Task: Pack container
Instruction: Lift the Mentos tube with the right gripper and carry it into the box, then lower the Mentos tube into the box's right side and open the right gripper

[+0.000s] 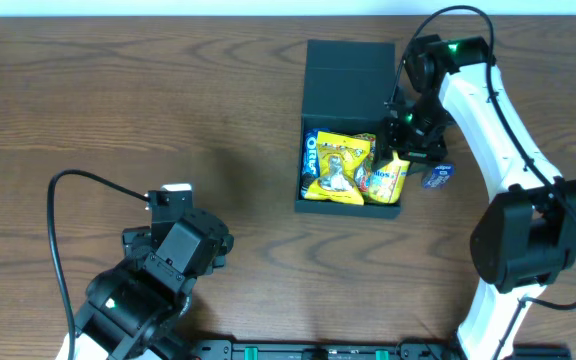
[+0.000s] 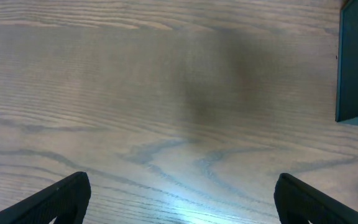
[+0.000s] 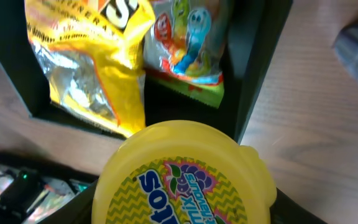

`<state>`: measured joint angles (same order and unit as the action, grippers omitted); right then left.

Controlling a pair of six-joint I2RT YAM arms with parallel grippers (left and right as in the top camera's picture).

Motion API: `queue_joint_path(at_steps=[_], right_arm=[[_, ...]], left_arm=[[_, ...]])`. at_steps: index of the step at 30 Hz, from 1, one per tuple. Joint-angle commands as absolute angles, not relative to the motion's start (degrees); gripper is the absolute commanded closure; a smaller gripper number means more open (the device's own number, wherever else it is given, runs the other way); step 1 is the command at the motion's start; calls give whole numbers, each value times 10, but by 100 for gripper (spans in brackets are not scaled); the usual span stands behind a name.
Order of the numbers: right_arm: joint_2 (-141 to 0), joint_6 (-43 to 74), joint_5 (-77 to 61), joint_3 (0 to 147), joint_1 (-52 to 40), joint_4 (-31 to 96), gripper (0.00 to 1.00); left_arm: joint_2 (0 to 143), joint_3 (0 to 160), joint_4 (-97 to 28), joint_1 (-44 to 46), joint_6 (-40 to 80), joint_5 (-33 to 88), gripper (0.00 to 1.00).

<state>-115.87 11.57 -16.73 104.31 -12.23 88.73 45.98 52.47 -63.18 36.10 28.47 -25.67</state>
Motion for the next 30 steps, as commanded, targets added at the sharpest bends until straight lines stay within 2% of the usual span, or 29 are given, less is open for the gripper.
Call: queue_joint_path(at_steps=[1,20,24,27,30], right_arm=[[-1172,129,-163,1057,-120,889,98],[-1223,129,-163,1056,-133,890,98],[-1223,128,-163,1056,-134,885,94],[-1223,128,-163,1056,-134,885,80],[-1223,128,-163,1056,-134,882,73]], left_arm=[[459,523,-634,359,283,-259,5],[459,523,-634,359,283,-259,5],[459,523,-634,359,283,-259,5],[459,523,-634,359,283,-259,5],[459,523,-634,359,283,-259,5]])
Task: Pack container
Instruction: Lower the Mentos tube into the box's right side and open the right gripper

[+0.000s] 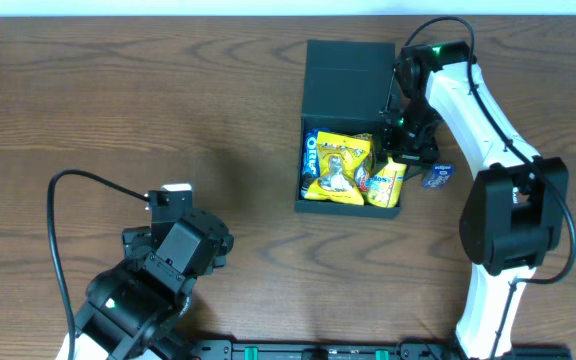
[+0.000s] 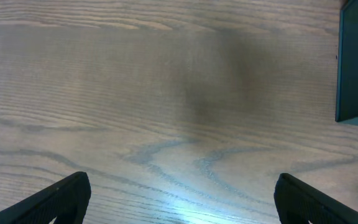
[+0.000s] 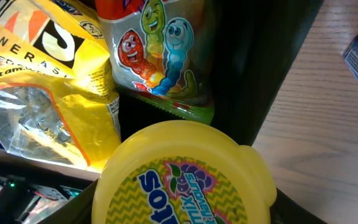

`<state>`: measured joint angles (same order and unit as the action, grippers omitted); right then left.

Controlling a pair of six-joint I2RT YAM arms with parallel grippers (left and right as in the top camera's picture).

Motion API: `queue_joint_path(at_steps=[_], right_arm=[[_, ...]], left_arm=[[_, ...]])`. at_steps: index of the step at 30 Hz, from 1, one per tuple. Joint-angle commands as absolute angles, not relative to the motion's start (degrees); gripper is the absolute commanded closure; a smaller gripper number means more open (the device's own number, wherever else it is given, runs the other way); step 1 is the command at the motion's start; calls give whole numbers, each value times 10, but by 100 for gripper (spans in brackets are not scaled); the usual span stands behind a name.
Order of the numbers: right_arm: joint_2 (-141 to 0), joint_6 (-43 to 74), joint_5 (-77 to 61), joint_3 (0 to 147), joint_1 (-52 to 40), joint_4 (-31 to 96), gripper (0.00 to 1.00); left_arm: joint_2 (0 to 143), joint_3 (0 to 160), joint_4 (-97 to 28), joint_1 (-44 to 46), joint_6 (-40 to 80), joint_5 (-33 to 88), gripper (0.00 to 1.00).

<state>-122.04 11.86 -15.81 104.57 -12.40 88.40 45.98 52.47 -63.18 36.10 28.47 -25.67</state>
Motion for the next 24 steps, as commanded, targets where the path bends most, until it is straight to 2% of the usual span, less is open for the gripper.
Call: queue_joint_path(at_steps=[1,4,13,23,24], right_arm=[[-1223,128,-163,1056,-134,881,72],[-1223,128,-162,1056,-134,879,58],[-1223,126,-139,1056,-134,878,34],[-1223,119,-139,1056,-134,863,26],[-1223,119,-139,1057,-134,861,12]], left_arm=[[459,523,-634,359,283,-259,5],[459,523,-634,359,283,-259,5],[459,523,-634,359,283,-259,5],[459,523,-634,359,283,-259,5],[459,523,-634,359,283,-259,5]])
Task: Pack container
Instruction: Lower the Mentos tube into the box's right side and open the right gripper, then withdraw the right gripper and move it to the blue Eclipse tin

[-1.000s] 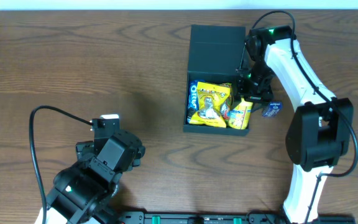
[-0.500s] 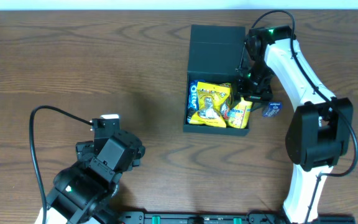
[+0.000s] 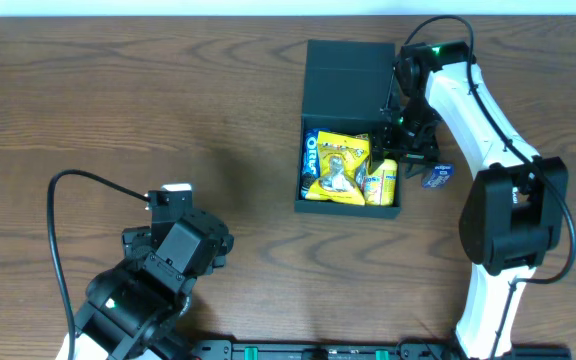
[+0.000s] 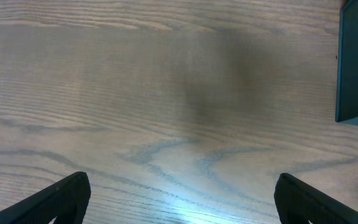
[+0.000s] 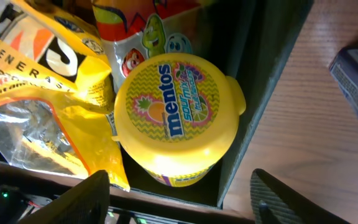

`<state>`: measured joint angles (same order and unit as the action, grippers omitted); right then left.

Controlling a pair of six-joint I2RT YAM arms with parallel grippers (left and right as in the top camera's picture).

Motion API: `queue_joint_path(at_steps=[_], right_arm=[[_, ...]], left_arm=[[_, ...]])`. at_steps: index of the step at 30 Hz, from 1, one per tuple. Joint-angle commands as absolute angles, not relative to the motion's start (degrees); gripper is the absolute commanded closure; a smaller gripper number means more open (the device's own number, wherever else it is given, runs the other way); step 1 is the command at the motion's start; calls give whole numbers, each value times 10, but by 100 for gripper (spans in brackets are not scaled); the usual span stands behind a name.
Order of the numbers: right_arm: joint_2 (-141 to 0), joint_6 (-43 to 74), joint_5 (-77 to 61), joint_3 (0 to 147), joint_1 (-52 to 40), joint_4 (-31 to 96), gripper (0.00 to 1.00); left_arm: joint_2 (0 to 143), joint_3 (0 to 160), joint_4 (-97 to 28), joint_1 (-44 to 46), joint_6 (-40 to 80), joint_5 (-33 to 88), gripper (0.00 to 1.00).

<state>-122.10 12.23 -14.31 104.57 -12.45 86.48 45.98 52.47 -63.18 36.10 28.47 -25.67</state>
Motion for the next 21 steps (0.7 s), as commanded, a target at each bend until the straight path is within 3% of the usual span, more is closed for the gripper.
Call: queue_joint_path(at_steps=[1,12,21], right_arm=[[-1222,119,-139,1058,-134,860,1],[-1108,111,-97,1110,-134,873,1],[-936,111,79,1020,-127,855,1]], left_arm=[[459,523,-634,359,283,-259,5],[459,523,-634,359,283,-259,5],[459,523,-634,359,283,-259,5]])
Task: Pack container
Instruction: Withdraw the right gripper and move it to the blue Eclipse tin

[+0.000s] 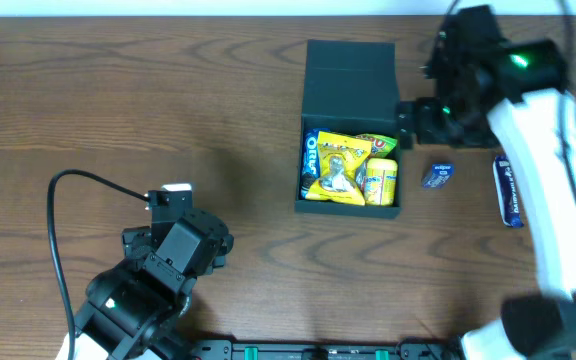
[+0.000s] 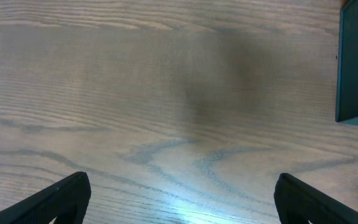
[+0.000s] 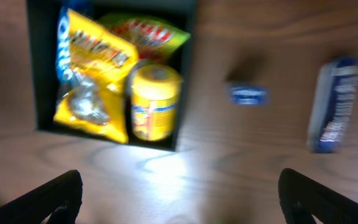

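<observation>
The black container (image 1: 348, 75) stands open at mid-table, its lid folded back. Inside lie a blue Oreo pack (image 1: 309, 150), a yellow snack bag (image 1: 336, 165), a gummy bag (image 1: 373, 145) and the yellow Mentos tub (image 1: 380, 182). My right gripper (image 3: 179, 208) hangs open and empty, high above the table in front of the container; its view is blurred and takes in the Mentos tub (image 3: 156, 102) and the yellow snack bag (image 3: 89, 74). My left gripper (image 2: 179, 208) is open over bare wood at the near left, with only a container edge in view.
Right of the container lie a small blue packet (image 1: 436, 176) and a long blue pack (image 1: 505, 190); both also appear in the right wrist view, the small packet (image 3: 248, 94) and the long pack (image 3: 333, 106). The left arm's cable (image 1: 63, 200) loops over the near-left table.
My right gripper was low over the container, open just above the Mentos tub. Now it is far higher and the arm has swung outward. The tub stays in the container. The left arm is unchanged.
At first my right gripper was shut on the Mentos tub above the container's front right corner. A second later it held the tub lower, over the gummy bag. Then it stood open with the tub resting inside. Now it is high above, empty.
</observation>
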`<state>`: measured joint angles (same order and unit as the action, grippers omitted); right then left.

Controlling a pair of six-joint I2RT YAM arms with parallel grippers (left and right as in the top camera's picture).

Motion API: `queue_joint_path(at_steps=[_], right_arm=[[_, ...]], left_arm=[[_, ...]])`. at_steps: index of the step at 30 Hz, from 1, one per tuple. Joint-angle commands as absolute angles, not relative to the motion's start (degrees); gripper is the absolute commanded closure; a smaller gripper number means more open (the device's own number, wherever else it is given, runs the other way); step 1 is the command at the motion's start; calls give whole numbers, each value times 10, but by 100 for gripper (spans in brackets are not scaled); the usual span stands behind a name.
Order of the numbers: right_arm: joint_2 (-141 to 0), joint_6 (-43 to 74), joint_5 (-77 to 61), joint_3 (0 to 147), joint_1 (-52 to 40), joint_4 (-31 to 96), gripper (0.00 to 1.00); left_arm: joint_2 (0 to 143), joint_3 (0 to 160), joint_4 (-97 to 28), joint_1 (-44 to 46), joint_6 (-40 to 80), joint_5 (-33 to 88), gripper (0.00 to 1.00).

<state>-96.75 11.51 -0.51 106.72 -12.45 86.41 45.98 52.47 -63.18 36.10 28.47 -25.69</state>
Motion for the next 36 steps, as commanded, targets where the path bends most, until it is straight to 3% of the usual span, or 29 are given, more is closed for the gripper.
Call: queue_joint_path(at_steps=[1,7,17,24,36], right_arm=[[-916,111,86,991,-122,837,1],[-834,111,85,804,-55,687,1],[-833,83,38,674,27,528,1],[-833,-32,-22,634,28,469,1],[-846,-274,-99,630,28,480,1]], left_arm=[[459,523,-634,359,283,-259,5],[459,523,-634,359,283,-259,4],[459,523,-634,359,283,-259,5],[459,523,-634,359,283,-259,5],[459,523,-634,359,283,-259,5]])
